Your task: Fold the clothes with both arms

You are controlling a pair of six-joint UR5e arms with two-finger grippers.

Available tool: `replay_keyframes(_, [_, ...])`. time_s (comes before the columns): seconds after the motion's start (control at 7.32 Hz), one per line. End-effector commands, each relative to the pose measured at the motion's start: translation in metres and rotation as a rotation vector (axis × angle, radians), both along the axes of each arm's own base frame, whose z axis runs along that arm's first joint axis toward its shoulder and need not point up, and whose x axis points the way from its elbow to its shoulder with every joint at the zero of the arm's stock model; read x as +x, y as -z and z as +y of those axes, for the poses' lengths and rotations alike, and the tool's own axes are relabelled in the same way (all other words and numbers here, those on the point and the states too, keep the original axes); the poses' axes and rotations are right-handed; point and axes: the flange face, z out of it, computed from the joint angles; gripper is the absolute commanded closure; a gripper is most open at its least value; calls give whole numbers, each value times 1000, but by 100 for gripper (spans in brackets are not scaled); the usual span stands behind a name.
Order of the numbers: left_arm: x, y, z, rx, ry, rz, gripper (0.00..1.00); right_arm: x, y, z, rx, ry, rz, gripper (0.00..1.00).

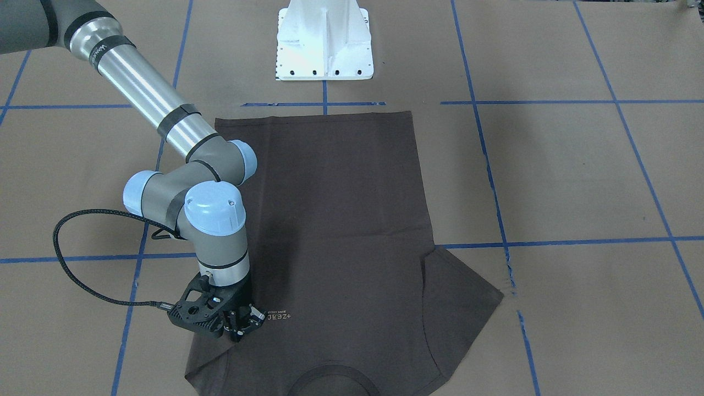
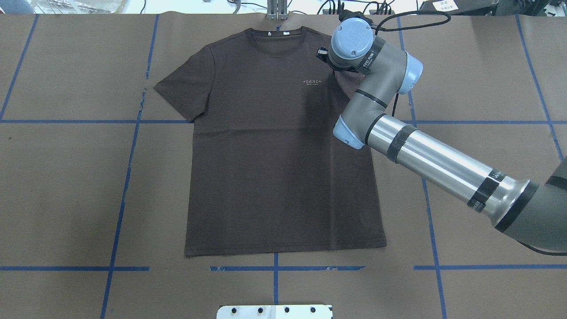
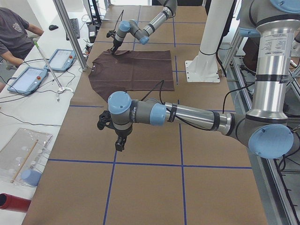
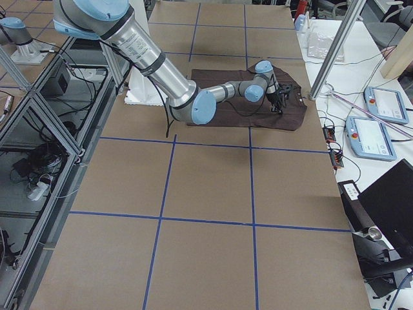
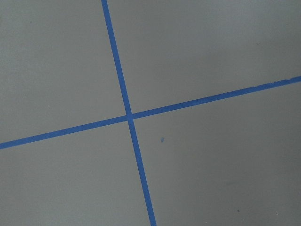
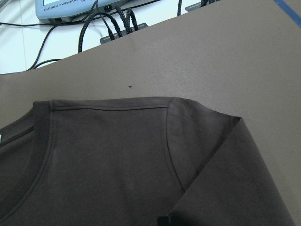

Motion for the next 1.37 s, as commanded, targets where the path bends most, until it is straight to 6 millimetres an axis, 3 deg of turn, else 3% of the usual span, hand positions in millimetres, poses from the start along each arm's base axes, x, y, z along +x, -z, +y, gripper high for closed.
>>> replay_keyframes(0.0, [0, 8, -6, 20, 2, -33, 0, -1, 5, -1, 4, -5, -3, 1])
replay_keyframes(0.14, [-3, 33, -6, 59, 41, -83, 0, 4, 15, 3, 23, -1, -23, 0])
replay_keyframes(0.27, [13, 68, -11, 127, 50, -130, 0, 33, 42, 12, 46, 18, -95, 0])
replay_keyframes(0.41, [37, 76, -28, 49, 139, -154, 0, 87, 40, 38, 4, 71, -149, 0])
replay_keyframes(0.55, [70, 100, -38, 18, 166, -36, 0, 120, 32, 62, -41, 118, -185, 0])
replay_keyframes(0.68, [102, 79, -47, -24, 122, 50, 0, 143, 19, 90, -51, 143, -186, 0])
replay_keyframes(0.82, [114, 80, -51, 47, 91, 129, 0, 170, 6, 118, -59, 191, -209, 0])
replay_keyframes(0.96, [136, 89, -50, 22, 61, 221, 0, 182, 1, 133, -66, 224, -223, 0])
replay_keyframes(1.09, [177, 114, -59, -69, 91, 260, 0, 192, -2, 142, -66, 228, -227, 0])
replay_keyframes(1.23, [232, 147, -92, -132, 98, 277, 0, 201, 0, 151, -61, 227, -233, 0])
